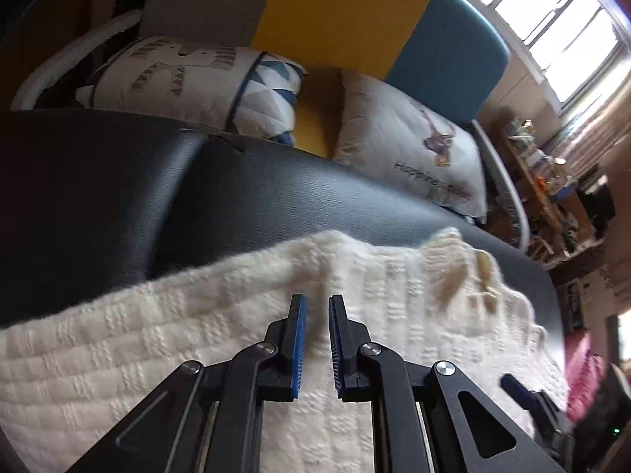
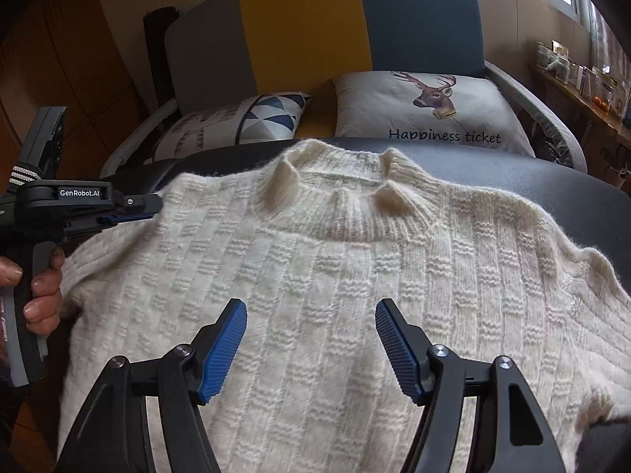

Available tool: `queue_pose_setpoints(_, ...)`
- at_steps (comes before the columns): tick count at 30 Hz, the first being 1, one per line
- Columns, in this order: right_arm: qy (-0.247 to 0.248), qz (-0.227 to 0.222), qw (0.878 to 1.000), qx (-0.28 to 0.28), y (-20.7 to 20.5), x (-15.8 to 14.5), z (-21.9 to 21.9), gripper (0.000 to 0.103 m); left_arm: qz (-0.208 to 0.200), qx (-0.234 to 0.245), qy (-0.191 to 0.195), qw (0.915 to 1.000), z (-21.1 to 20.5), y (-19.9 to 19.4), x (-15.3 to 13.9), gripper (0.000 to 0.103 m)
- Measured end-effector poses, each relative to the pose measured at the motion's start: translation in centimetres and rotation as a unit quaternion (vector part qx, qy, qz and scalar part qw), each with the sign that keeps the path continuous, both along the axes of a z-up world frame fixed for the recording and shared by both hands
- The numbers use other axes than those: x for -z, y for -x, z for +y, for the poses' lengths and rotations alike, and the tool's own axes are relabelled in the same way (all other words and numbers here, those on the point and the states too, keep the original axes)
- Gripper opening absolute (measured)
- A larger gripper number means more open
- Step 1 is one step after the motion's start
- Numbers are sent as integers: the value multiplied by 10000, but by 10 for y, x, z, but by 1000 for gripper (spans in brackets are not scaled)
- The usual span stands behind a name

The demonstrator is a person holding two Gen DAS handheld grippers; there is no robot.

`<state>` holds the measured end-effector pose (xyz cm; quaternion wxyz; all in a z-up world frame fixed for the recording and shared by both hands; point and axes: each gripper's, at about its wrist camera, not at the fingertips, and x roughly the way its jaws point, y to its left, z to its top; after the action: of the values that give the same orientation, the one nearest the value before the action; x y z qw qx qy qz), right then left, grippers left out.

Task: Fold clothes

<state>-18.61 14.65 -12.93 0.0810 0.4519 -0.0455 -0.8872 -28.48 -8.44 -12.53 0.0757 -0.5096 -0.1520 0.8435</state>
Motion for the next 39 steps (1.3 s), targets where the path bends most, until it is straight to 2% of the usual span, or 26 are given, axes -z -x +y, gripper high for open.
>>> queue_pose_setpoints(1,-167,-33,9998,75,4,5,1,70,-42,-117,177,9998,-6,4,8,9)
queue_pose_setpoints(3,-417,-71,9989,212,11,14,4,71,56,-161,-79,9998,-18,5,14,8)
queue_pose_setpoints(6,-492,-28,9982,336,17,26,7,82,209,-68,56,9997,-22,6,17,7)
queue_pose_setpoints(9,-689,-12,9971,324,20,30,3,85,198,-23,257,9995,-18,11,13,6)
queue_pose_setpoints(11,-645,3,9974,325,19,30,5,86,85,-28,133,9999,-19,8,7,7)
queue_pose_setpoints(16,-563,65,9979,327,16,31,9,86,180,-345,-407,9984,-55,-44,-11,8)
queue_pose_setpoints(20,-561,76,9979,321,16,31,9,86,230,-1196,-375,9918,-137,-108,-16,8)
queue_pose_setpoints(23,-582,55,9977,332,18,30,10,86,83,-2124,-369,9764,-226,-158,-12,8)
queue_pose_setpoints(25,-566,-60,9978,354,21,26,10,85,-43,-2821,-160,9592,-285,-193,-9,8)
queue_pose_setpoints(28,-302,106,9987,390,19,4,-5,85,-151,-3699,-103,9289,-364,-238,-6,9)
queue_pose_setpoints(30,-104,266,9996,51,18,-13,-31,85,-214,-4027,-78,9150,-400,-258,-5,10)
queue_pose_setpoints(31,-77,262,9995,-162,19,-18,-48,85,-196,-4109,-174,9113,-412,-264,-4,12)
queue_pose_setpoints(32,-53,216,9990,-388,21,-21,-66,85,-178,-4134,-301,9099,-422,-268,-3,14)
queue_pose_setpoints(33,-27,161,9980,-617,22,-23,-84,85,-137,-4073,-403,9123,-426,-269,-2,19)
queue_pose_setpoints(34,3,94,9965,-828,24,-23,-99,85,-97,-3971,-456,9166,-428,-268,-1,24)
queue_pose_setpoints(37,-6,-69,9917,-1287,27,-23,-140,85,-101,-3716,-485,9271,-425,-258,5,33)
queue_pose_setpoints(38,-74,-90,9903,-1381,28,-23,-151,85,-96,-3572,-448,9329,-422,-253,6,35)
queue_pose_setpoints(39,-121,-119,9892,-1455,30,-23,-159,85,-89,-3430,-406,9384,-419,-248,7,42)
